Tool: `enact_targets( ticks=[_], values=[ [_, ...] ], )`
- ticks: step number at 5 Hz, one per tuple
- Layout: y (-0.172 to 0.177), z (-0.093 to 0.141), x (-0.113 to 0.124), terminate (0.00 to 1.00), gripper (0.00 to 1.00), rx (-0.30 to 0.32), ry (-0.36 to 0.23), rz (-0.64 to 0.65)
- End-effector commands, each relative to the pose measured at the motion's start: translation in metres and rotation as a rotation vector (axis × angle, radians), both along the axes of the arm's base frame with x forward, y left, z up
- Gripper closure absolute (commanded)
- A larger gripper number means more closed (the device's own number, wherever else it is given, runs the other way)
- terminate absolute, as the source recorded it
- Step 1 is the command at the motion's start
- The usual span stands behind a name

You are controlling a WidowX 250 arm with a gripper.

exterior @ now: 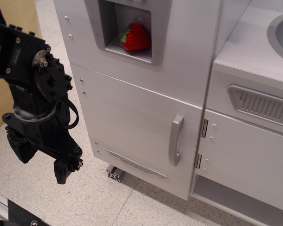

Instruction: Open low fridge

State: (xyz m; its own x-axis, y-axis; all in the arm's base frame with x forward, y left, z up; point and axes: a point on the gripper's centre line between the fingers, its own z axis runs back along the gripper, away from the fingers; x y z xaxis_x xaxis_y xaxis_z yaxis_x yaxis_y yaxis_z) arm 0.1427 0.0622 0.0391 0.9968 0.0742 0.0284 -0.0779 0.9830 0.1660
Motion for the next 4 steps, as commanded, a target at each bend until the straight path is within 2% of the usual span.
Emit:
enact_targets(
  ticks=[1, 2, 3, 4],
  values=[
    [0.000, 0.000, 0.000, 0.00, 0.00, 0.000, 0.000, 0.000],
    [-0.022, -0.010, 0.022, 0.00, 0.00, -0.048, -0.024, 0.009],
    [-0.045, -0.018, 0.048, 0.00, 0.00, -0.109, -0.011, -0.034],
    [-0.070, -0.027, 0.073, 0.00, 0.00, -0.134, -0.070, -0.025]
  ],
)
